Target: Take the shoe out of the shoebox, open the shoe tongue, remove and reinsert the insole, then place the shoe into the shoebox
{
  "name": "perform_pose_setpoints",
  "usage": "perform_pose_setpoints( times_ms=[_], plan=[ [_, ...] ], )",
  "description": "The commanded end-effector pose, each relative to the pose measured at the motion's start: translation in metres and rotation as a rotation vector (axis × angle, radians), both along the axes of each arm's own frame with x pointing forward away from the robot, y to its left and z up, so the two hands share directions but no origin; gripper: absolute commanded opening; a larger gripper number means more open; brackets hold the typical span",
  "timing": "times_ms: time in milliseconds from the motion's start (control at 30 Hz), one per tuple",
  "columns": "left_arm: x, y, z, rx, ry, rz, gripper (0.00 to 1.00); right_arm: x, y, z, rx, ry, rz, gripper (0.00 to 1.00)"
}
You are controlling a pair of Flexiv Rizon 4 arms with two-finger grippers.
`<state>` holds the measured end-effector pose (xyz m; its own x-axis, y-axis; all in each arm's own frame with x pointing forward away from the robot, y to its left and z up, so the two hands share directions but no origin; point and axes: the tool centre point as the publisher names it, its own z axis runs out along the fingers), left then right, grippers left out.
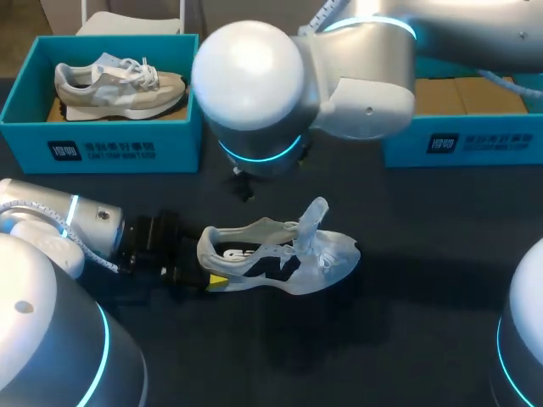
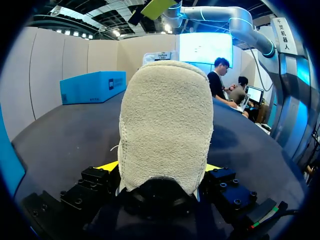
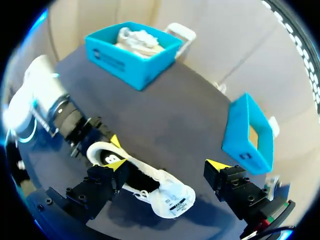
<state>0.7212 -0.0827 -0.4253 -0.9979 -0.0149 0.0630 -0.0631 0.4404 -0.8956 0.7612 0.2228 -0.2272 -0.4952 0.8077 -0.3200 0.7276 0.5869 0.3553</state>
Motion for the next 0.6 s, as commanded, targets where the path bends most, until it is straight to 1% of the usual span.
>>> perform_pose_setpoints(
  times_ms=[33, 67, 133, 267, 300, 333, 367, 433, 467, 500, 600],
  plan=[
    [0.002, 0.001, -0.003, 0.004, 0.001, -0.001, 0.00, 0.001, 0.015, 0.005, -0.094, 0.026, 0.264, 1.00],
    [0.002, 0.001, -0.003, 0.004, 0.001, -0.001, 0.00, 0.000, 0.019, 0.008, -0.100, 0.033, 0.334, 1.00],
    [0.002, 0.001, -0.003, 0.004, 0.001, -0.001, 0.00, -0.002, 0.025, 0.011, -0.114, 0.038, 0.395, 1.00],
    [0.002, 0.001, -0.003, 0.004, 0.001, -0.001, 0.00, -0.009, 0.034, 0.012, -0.130, 0.080, 0.521, 1.00],
    [0.002, 0.001, -0.003, 0.004, 0.001, -0.001, 0.00, -0.010, 0.036, 0.012, -0.128, 0.089, 0.536, 0.92],
    [0.002, 0.001, -0.003, 0.004, 0.001, -0.001, 0.00, -0.012, 0.037, 0.011, -0.134, 0.099, 0.549, 0.66],
    [0.002, 0.001, -0.003, 0.004, 0.001, -0.001, 0.00, -0.013, 0.038, 0.010, -0.134, 0.106, 0.562, 0.49],
    [0.002, 0.001, -0.003, 0.004, 0.001, -0.001, 0.00, -0.019, 0.040, 0.005, -0.135, 0.138, 0.588, 0.23],
    [0.002, 0.001, -0.003, 0.004, 0.001, -0.001, 0.00, -0.021, 0.041, 0.002, -0.123, 0.145, 0.604, 0.02],
    [0.002, 0.001, -0.003, 0.004, 0.001, -0.001, 0.00, -0.025, 0.042, 0.000, -0.121, 0.160, 0.611, 0.00],
    [0.002, 0.001, -0.003, 0.004, 0.001, -0.001, 0.00, -0.032, 0.045, -0.010, -0.113, 0.197, 0.630, 0.00]
  ],
)
